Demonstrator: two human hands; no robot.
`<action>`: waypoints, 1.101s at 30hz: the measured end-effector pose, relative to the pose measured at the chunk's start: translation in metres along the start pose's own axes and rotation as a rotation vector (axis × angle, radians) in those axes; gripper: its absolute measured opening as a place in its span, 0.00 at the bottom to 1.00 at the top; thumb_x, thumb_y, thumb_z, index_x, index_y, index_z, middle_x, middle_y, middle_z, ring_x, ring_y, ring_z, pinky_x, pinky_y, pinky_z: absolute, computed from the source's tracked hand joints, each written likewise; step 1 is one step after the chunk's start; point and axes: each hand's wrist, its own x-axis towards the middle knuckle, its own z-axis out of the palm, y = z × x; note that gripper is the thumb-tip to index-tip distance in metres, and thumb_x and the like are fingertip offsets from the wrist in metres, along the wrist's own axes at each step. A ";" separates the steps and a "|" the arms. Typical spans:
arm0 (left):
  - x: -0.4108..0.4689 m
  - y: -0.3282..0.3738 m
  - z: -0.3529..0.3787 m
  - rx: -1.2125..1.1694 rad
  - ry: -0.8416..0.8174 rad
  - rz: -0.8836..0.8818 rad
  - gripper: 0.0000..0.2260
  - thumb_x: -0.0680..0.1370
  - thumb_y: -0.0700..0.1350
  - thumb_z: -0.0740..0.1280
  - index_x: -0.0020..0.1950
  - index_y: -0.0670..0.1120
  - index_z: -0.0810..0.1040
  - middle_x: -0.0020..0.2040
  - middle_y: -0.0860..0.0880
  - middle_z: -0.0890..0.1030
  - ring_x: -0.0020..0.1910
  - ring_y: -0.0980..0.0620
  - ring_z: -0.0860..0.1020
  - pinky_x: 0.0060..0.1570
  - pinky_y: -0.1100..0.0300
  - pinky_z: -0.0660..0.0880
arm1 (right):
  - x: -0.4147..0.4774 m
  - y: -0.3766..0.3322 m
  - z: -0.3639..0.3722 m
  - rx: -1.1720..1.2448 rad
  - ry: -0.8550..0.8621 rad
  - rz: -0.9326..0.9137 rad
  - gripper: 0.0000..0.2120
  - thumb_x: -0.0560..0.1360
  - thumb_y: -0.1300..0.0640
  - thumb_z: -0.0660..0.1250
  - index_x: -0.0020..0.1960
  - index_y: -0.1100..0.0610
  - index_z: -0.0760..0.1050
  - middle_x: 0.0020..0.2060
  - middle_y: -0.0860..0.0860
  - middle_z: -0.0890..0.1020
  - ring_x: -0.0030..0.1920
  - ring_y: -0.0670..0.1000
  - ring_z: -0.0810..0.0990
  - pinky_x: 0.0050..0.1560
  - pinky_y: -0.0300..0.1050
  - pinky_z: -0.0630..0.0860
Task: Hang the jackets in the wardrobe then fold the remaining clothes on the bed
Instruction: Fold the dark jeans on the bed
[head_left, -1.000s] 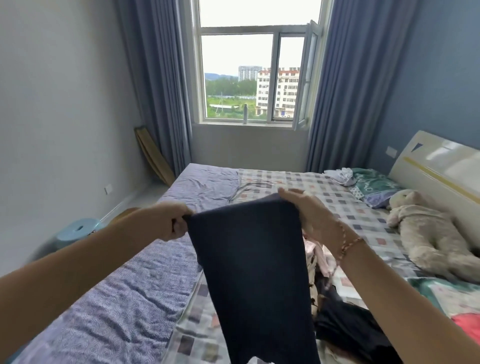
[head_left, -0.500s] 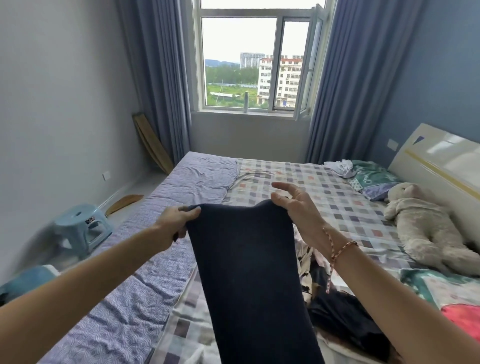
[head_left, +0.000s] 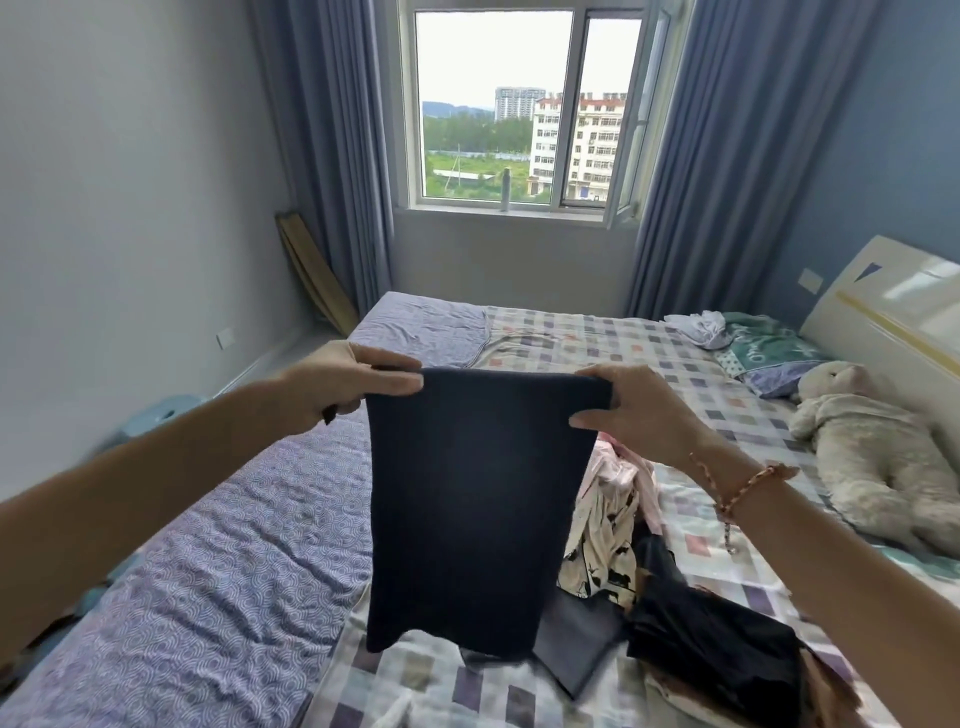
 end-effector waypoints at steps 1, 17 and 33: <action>0.000 -0.005 0.000 0.117 0.013 0.061 0.24 0.57 0.51 0.79 0.51 0.49 0.83 0.39 0.48 0.80 0.25 0.57 0.69 0.25 0.68 0.66 | 0.004 0.000 0.004 -0.102 0.022 -0.015 0.10 0.70 0.63 0.72 0.51 0.59 0.77 0.40 0.51 0.80 0.39 0.48 0.78 0.37 0.30 0.72; -0.058 -0.006 -0.008 0.989 -0.179 0.208 0.19 0.66 0.65 0.70 0.32 0.52 0.71 0.30 0.59 0.73 0.34 0.61 0.72 0.34 0.65 0.64 | -0.024 -0.013 0.001 0.035 -0.256 0.017 0.05 0.73 0.59 0.70 0.41 0.56 0.74 0.34 0.49 0.76 0.34 0.49 0.75 0.36 0.44 0.71; 0.136 -0.206 0.038 0.916 -0.001 -0.137 0.08 0.75 0.44 0.68 0.51 0.41 0.76 0.51 0.42 0.78 0.47 0.46 0.74 0.42 0.59 0.66 | 0.092 0.144 0.206 -0.363 -0.154 0.143 0.12 0.74 0.57 0.66 0.58 0.56 0.75 0.55 0.57 0.78 0.57 0.59 0.76 0.54 0.49 0.72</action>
